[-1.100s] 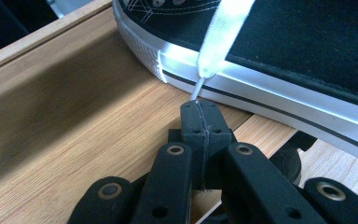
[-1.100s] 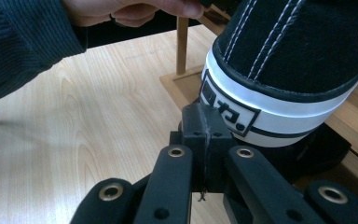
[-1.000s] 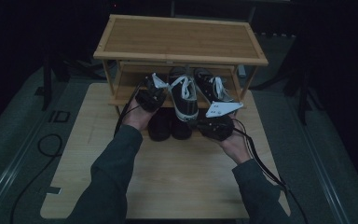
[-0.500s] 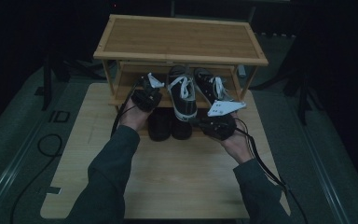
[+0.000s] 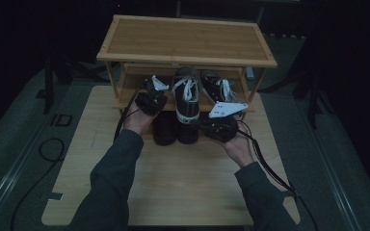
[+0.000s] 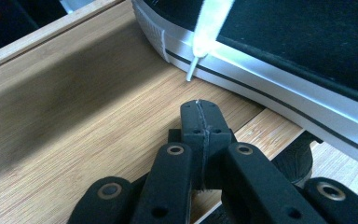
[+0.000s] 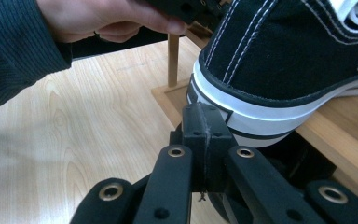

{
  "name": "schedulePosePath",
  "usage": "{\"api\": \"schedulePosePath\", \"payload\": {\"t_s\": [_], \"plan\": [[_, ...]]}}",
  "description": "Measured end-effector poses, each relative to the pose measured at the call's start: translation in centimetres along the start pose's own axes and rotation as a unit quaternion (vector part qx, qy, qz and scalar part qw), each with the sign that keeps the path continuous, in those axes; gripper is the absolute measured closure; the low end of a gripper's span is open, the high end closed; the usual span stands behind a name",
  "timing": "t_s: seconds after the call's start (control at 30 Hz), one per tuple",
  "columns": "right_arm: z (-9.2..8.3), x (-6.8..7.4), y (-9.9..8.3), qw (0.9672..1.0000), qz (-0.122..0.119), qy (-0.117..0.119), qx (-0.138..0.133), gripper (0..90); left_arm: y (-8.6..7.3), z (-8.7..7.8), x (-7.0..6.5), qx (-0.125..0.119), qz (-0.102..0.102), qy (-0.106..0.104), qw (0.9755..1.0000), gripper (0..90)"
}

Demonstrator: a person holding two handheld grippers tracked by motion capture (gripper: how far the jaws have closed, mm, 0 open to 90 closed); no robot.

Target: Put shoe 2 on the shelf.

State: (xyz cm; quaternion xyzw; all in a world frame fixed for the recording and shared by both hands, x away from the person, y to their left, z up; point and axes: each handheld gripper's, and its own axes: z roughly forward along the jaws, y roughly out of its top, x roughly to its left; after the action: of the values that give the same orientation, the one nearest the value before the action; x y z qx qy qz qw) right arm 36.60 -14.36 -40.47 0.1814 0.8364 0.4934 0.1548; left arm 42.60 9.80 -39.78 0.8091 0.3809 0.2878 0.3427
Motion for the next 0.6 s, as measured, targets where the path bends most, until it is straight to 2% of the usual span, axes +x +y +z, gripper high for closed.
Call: {"api": "schedulePosePath", "payload": {"t_s": [0.1, 0.23, 0.37, 0.43, 0.5, 0.6], "plan": [[0.18, 0.00, 0.27, 1.0000, 0.001, -0.007, -0.003, 90.0, -0.06, 0.02, -0.03, -0.002, -0.005, -0.001, 1.0000, 90.0], [0.55, 0.03, 0.16, 1.0000, 0.000, -0.004, 0.002, 90.0, -0.02, 0.00, -0.03, -0.001, -0.001, 0.001, 1.0000, 90.0], [0.66, 0.08, 0.16, 0.9999, -0.003, -0.007, -0.008, 90.0, 0.01, 0.02, -0.19, 0.000, 0.000, 0.006, 1.0000, 90.0], [0.87, 0.11, 0.05, 1.0000, -0.006, -0.004, -0.002, 90.0, 0.03, 0.01, -0.23, 0.001, 0.003, 0.008, 1.0000, 90.0], [0.91, 0.12, 0.00, 0.9998, -0.009, -0.017, -0.001, 90.0, 0.03, 0.02, -0.24, 0.001, 0.002, 0.008, 1.0000, 90.0], [0.88, -0.06, 0.10, 0.9998, -0.011, -0.017, -0.003, 90.0, 0.02, 0.03, -0.23, -0.001, 0.000, 0.006, 1.0000, 90.0]]}}
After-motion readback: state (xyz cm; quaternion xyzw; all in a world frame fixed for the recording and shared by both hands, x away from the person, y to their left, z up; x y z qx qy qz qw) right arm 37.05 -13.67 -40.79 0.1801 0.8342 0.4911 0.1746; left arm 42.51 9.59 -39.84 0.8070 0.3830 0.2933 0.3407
